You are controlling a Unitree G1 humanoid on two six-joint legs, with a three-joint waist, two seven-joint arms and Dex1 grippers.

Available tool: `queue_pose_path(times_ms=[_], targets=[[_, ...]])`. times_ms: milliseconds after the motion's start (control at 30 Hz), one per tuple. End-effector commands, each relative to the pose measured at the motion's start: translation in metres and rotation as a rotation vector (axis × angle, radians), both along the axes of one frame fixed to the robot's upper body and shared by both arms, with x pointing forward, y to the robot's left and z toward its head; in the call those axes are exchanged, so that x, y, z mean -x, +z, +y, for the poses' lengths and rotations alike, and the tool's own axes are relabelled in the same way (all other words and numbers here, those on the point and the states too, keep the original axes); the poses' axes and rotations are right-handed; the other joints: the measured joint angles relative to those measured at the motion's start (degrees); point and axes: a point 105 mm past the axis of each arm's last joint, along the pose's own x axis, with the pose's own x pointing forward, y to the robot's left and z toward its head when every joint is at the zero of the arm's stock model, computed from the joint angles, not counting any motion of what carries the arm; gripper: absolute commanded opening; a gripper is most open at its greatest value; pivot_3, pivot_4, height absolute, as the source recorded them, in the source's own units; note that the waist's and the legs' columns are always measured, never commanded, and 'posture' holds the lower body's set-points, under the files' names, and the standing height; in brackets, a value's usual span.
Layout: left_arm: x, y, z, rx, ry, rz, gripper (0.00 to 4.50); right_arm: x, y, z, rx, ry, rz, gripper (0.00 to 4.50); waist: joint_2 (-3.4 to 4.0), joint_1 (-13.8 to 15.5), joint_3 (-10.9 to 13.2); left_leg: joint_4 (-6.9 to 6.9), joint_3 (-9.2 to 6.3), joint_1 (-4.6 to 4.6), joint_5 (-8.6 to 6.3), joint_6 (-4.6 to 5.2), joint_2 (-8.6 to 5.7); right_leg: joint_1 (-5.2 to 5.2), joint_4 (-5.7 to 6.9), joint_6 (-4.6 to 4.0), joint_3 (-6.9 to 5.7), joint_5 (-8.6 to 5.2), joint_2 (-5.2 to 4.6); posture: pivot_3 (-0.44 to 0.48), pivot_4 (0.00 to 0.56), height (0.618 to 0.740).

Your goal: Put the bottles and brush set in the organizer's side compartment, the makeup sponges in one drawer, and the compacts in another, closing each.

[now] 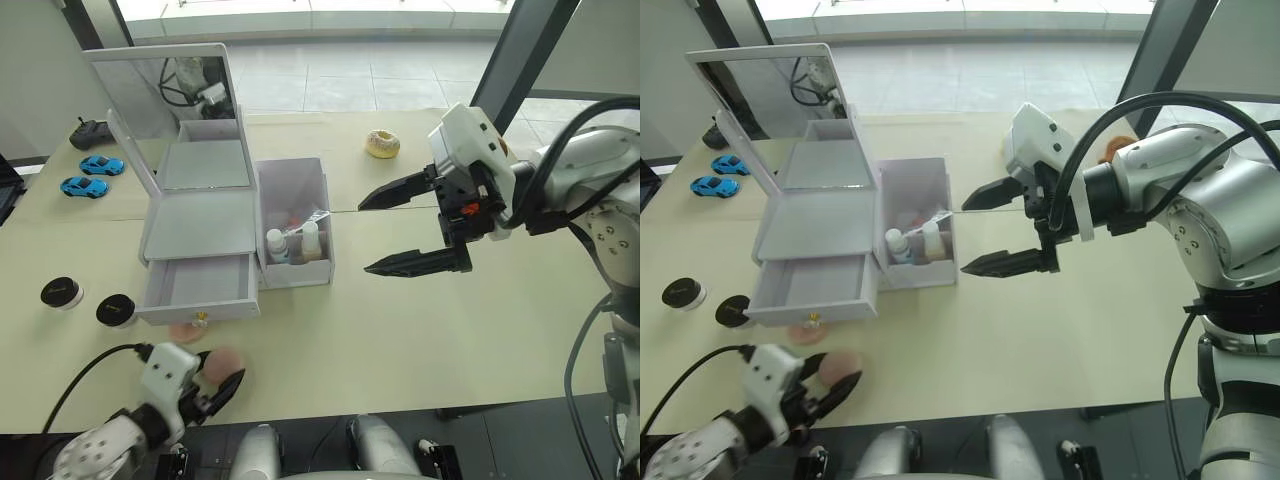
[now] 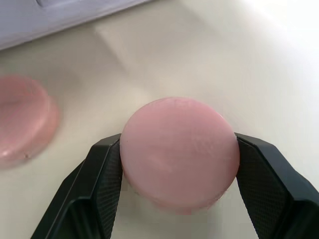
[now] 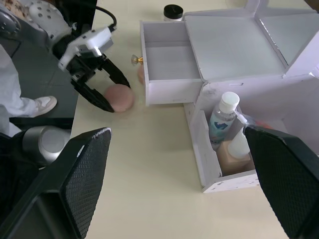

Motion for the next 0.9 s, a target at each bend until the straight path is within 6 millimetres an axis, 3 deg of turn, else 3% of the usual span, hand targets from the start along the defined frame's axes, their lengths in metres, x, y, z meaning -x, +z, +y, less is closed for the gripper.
queue_pose_path(times_ms=[33,167,233,300,367,600,900], targets=[[0.012,0.038,0.012,-0.010,-0.176,-0.078,3.01,-0.002,0.006,0.004,-0.023,0.037,-0.048,4.50,0.11,0.46,0.06,0.00,0.00,0.00,0.00,0.00,0.00,-0.09,-0.03,0.07,-0.05,-0.07,-0.04,0.000,0.150,0.740],[0.007,0.075,0.043,-0.027,-0.263,-0.092,3.01,-0.005,0.005,0.009,-0.035,0.055,-0.041,4.50,0.25,0.62,0.16,0.01,0.06,-0.07,0.00,0.00,-0.02,-0.20,-0.02,0.18,-0.15,-0.19,-0.11,0.000,0.150,0.740],[-0.015,0.110,0.059,-0.029,-0.258,-0.148,3.01,-0.003,0.008,0.010,-0.050,0.078,-0.025,4.50,0.26,0.62,0.20,0.01,0.07,-0.11,0.00,0.00,0.01,-0.25,0.00,0.18,-0.26,-0.18,-0.14,0.000,0.150,0.740],[-0.040,0.142,0.058,-0.020,-0.288,-0.206,3.01,0.001,0.010,0.010,-0.064,0.095,-0.015,4.50,0.22,0.82,0.31,0.04,-0.03,-0.10,0.01,0.01,0.01,-0.22,0.07,0.19,-0.45,-0.18,-0.13,0.000,0.150,0.740],[-0.056,0.156,0.058,-0.005,-0.297,-0.235,3.01,0.006,0.009,0.010,-0.071,0.101,-0.010,4.50,0.18,0.58,0.30,0.03,-0.09,-0.10,0.01,0.01,0.06,-0.18,0.03,0.20,-0.57,-0.17,-0.12,0.000,0.150,0.740],[-0.096,0.144,0.059,-0.090,-0.375,-0.199,3.01,0.014,0.010,0.008,-0.093,0.070,-0.028,4.50,0.33,-0.32,0.34,-0.13,-0.02,-0.06,0.01,0.01,-0.09,0.14,0.08,0.31,-0.83,0.32,-0.40,0.000,0.150,0.740],[-0.111,0.114,0.056,-0.151,-0.451,-0.137,3.01,0.019,0.009,0.002,-0.112,0.002,-0.037,4.50,0.25,-0.23,0.32,-0.09,-0.19,-0.07,0.01,0.01,0.00,0.15,0.11,0.31,-0.83,0.32,-0.20,0.000,0.150,0.740]])
